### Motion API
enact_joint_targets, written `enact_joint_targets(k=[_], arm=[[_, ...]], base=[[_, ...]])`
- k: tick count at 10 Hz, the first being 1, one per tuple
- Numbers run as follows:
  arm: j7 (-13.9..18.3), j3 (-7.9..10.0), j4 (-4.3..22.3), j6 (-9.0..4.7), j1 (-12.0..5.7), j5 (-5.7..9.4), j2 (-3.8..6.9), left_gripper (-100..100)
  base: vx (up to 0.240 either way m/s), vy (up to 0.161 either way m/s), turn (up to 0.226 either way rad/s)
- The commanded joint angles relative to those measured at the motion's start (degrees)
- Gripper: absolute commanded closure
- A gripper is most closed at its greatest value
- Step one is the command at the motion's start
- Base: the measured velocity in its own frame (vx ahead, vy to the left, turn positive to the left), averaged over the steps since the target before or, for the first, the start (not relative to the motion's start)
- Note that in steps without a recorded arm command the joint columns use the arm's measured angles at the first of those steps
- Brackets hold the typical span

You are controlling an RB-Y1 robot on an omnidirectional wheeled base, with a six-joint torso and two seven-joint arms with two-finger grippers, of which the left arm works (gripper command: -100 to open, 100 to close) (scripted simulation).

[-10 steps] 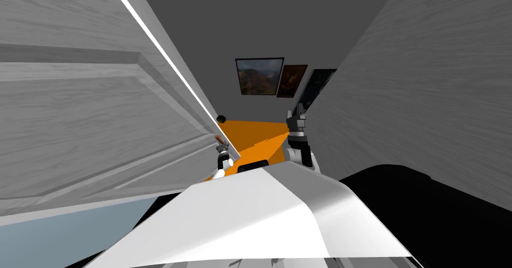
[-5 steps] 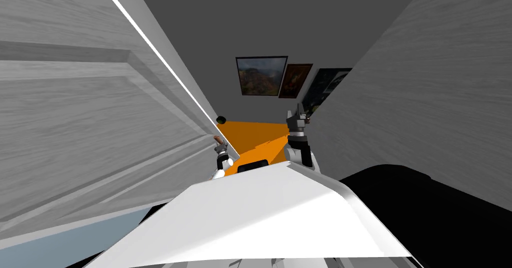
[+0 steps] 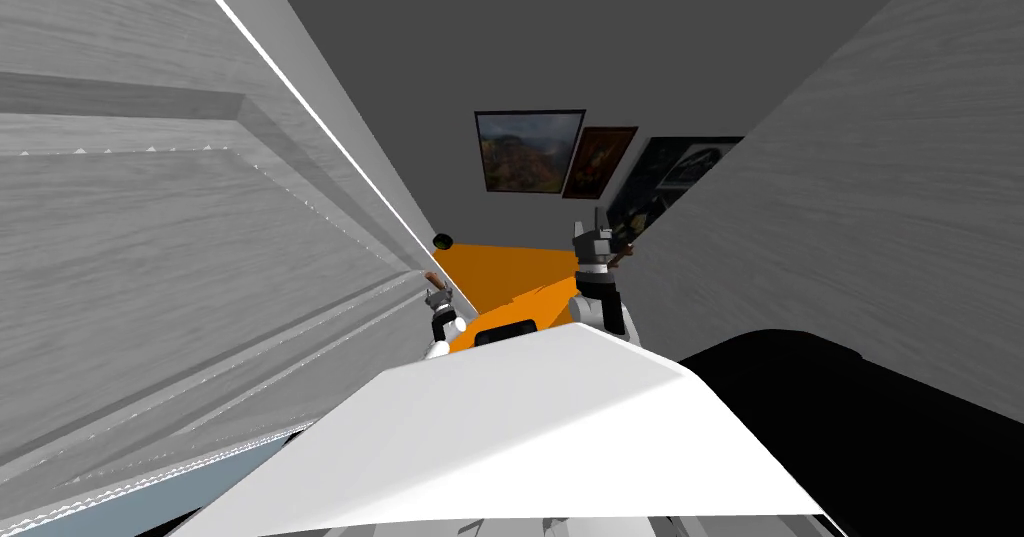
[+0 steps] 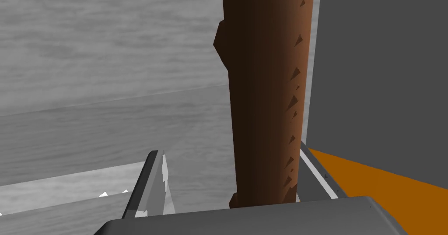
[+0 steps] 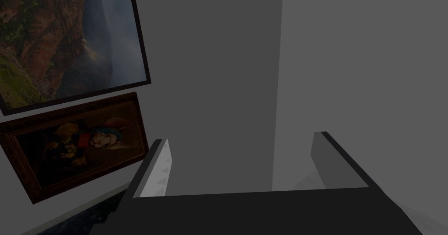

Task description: Push the door open

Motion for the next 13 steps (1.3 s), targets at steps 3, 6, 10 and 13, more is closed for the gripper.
enact_joint_targets(k=[3, 6, 10, 13], arm=[[-2.12, 0.92, -0.02, -1.95, -0.08, 2.73, 0.28, 100], [-3.68, 1.11, -0.26, -2.80, 0.07, 4.57, -0.22, 100], [-5.68, 1.36, -0.57, -3.89, 0.27, 6.93, -1.07, 100], [-8.38, 1.70, -1.00, -5.37, 0.53, 10.13, -2.65, 100]], base=[[0.129, 0.027, 0.019], [0.106, 0.020, 0.009], [0.082, 0.022, 0.012], [0.164, 0.013, 0.027]])
